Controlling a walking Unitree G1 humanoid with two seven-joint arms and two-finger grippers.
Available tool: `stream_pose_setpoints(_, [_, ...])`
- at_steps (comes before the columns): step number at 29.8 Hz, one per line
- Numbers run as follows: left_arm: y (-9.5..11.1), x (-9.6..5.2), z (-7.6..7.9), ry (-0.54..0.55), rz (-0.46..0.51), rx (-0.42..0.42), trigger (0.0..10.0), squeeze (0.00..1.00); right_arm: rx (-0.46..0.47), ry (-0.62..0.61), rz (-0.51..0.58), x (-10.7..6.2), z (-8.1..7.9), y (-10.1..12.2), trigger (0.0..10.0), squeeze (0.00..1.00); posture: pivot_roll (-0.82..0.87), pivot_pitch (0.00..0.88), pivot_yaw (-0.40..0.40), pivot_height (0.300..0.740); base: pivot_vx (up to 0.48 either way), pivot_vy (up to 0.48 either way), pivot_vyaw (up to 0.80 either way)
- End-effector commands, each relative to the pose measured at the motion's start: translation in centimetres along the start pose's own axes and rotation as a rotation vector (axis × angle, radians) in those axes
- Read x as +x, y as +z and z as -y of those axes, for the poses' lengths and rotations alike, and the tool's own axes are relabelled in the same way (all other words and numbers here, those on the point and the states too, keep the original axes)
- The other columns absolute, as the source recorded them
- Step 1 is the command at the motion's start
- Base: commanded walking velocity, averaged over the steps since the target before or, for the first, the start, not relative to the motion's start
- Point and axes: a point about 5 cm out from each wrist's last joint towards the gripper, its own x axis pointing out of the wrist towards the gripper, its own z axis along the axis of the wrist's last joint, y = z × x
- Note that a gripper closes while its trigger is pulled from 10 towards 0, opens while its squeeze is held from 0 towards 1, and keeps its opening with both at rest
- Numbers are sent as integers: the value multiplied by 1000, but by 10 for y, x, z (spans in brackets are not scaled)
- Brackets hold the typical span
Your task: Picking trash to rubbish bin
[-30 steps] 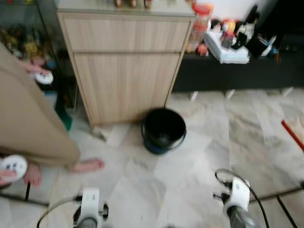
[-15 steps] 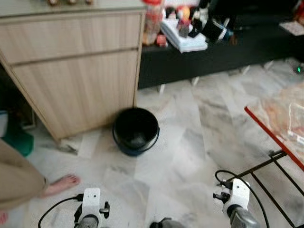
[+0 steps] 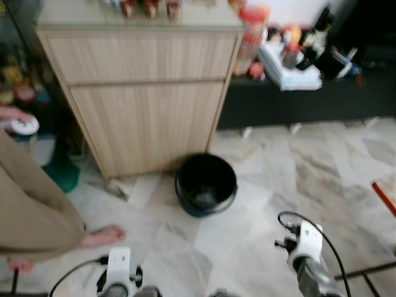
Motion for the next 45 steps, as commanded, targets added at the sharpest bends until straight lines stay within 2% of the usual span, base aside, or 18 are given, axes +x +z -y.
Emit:
stream_pose_setpoints(1, [-7,-2,6,-18,-28,3,10000,0,-17,-22,-9,-2,10,-3,10000,0,12,181,-165,740,315,0,706])
stream_pose_setpoints(4, [-7,-2,6,-19,-27,3,10000,0,-13,-31,-10,-2,11,-3,10000,0,13,170,-165,740,317,0,660])
stream_pose_setpoints(6, [-7,-2,7,-22,-27,4,10000,0,14,-39,-4,-3,13,-2,10000,0,12,161,-164,740,315,0,0])
stream_pose_setpoints(14, [-6,-2,9,-30,-25,7,10000,0,26,-30,12,-2,14,2,10000,0,13,149,-166,740,315,0,0])
stream_pose_setpoints(19, [-6,-2,10,-31,-24,6,10000,0,56,-24,14,-2,13,2,10000,0,16,148,-165,740,315,0,-800])
stream_pose_setpoints(27, [-3,-2,10,-29,-12,-1,10000,0,19,-21,27,-1,12,6,10000,0,20,153,-170,740,314,0,-355])
stream_pose_setpoints(29, [8,1,10,-26,33,-42,10000,0,14,-4,45,0,11,11,10000,0,20,153,-170,740,315,0,0])
stream_pose_setpoints(33, [25,5,10,-27,105,-57,10000,0,-8,29,91,2,7,23,10000,0,27,160,-167,740,313,0,0])
stream_pose_setpoints(37, [46,9,7,-19,186,-135,10000,0,-92,96,164,5,-4,45,10000,0,23,167,-161,740,315,0,0])
stream_pose_setpoints(38, [54,9,7,-21,224,-152,10000,0,-82,128,201,5,-8,54,10000,0,24,169,-161,740,315,0,0])
stream_pose_setpoints(43, [72,10,14,-64,300,-128,10000,0,-167,180,266,7,-26,73,10000,0,29,174,-158,740,317,0,723])
stream_pose_setpoints(45, [78,11,18,-71,318,-131,10000,0,-160,213,287,8,-34,79,10000,0,33,176,-158,740,317,0,0])
